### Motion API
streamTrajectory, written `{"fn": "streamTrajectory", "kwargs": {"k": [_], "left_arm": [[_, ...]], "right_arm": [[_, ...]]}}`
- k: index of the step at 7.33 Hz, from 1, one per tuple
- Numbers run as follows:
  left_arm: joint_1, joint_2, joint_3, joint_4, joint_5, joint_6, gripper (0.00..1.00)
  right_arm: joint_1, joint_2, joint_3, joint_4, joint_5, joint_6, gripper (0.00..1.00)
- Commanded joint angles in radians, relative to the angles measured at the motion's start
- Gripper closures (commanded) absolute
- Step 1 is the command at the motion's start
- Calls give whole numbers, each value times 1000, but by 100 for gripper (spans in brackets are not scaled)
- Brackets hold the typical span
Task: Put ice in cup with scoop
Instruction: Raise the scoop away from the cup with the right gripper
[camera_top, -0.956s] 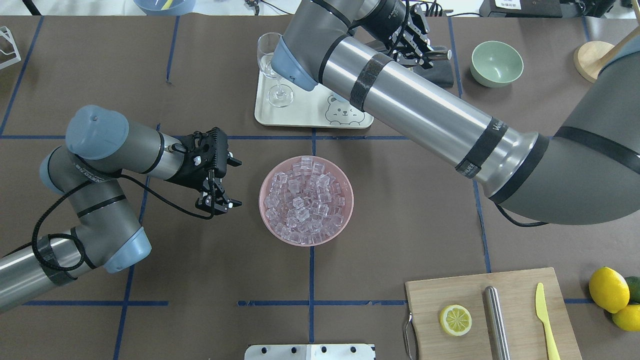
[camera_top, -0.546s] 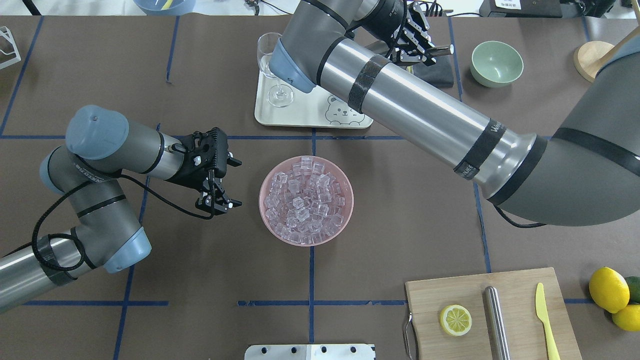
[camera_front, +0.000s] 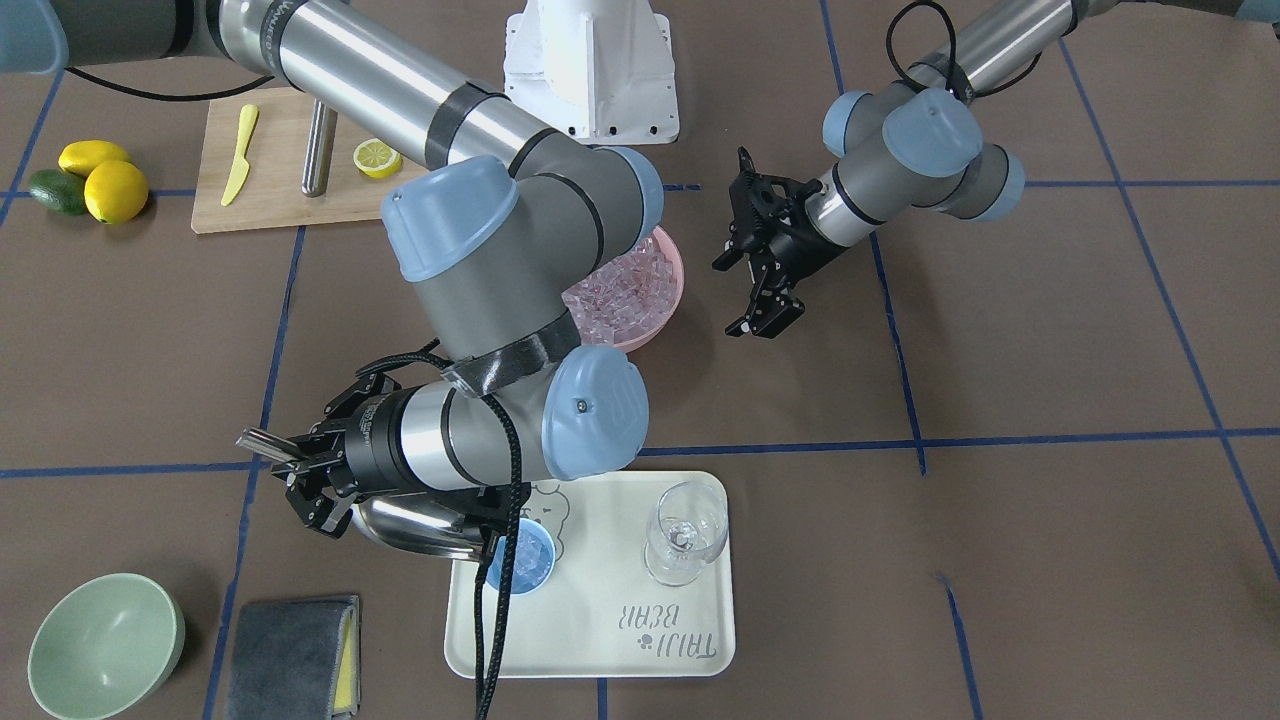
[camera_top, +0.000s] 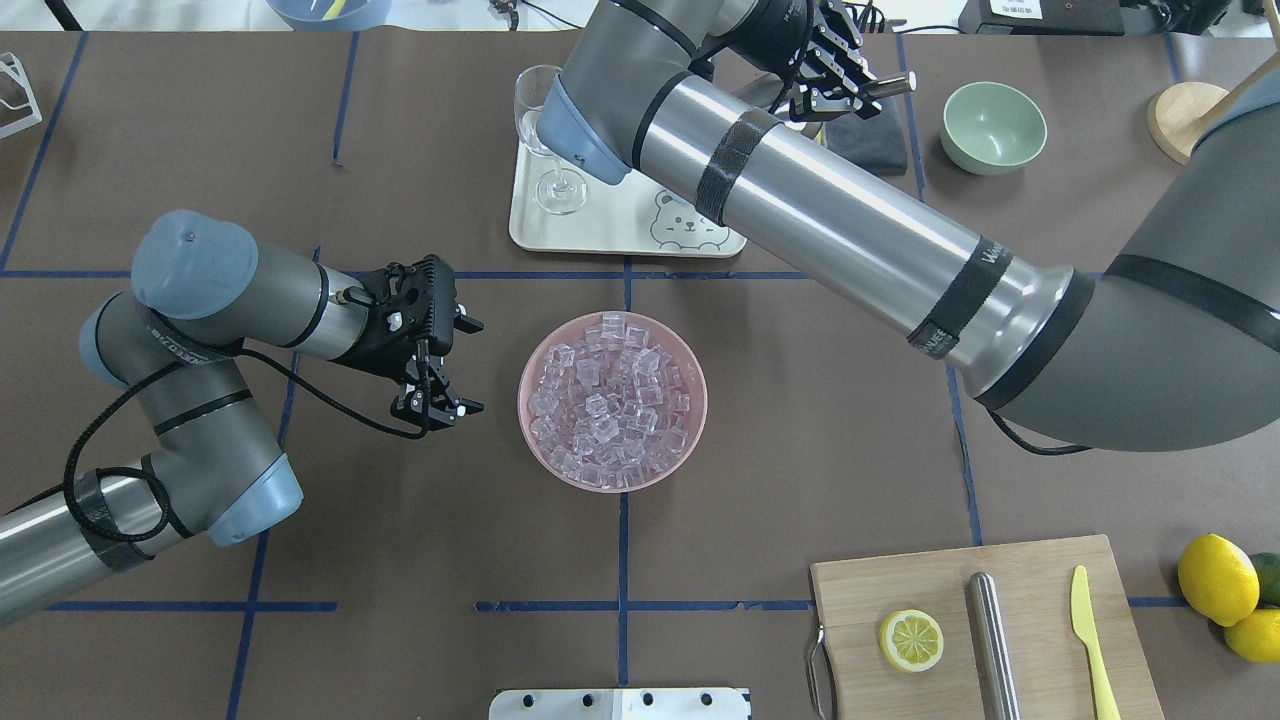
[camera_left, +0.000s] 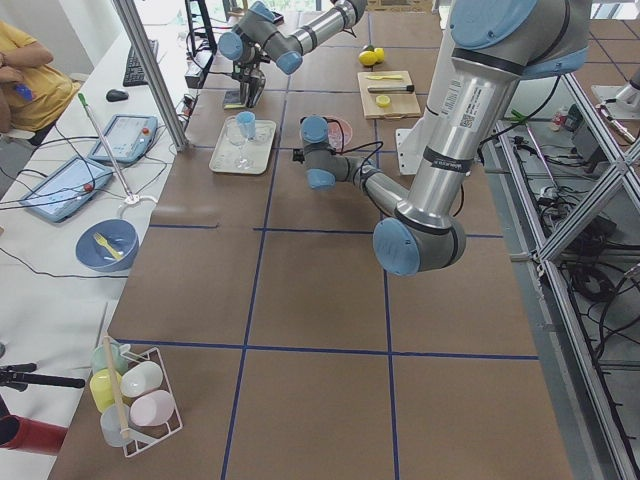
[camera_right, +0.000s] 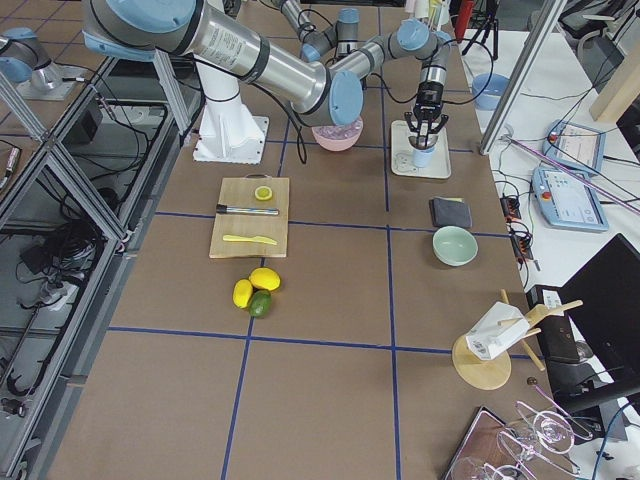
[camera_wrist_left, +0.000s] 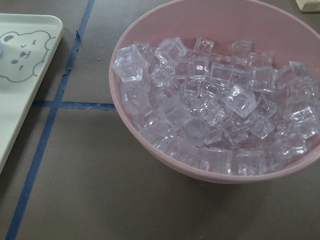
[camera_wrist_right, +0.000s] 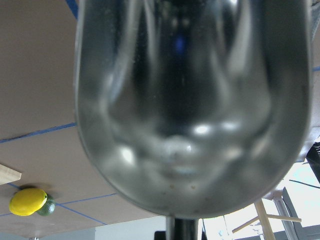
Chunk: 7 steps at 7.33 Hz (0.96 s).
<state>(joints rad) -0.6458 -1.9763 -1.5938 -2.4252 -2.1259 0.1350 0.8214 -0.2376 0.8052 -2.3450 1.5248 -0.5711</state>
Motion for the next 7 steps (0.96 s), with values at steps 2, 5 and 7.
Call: {"fn": "streamTrajectory", "kwargs": {"k": [2,5,7], "left_arm": [[0,5,0,0,0,0,0],[0,5,-14,3,-2,2,0],[2,5,-21,5,0,2,0]], "right_arm": [[37,-85,150,-82,21,58,100],[96,-309,408,-77,199,230,100],[126,-516,668,-74,215,257,100]]}}
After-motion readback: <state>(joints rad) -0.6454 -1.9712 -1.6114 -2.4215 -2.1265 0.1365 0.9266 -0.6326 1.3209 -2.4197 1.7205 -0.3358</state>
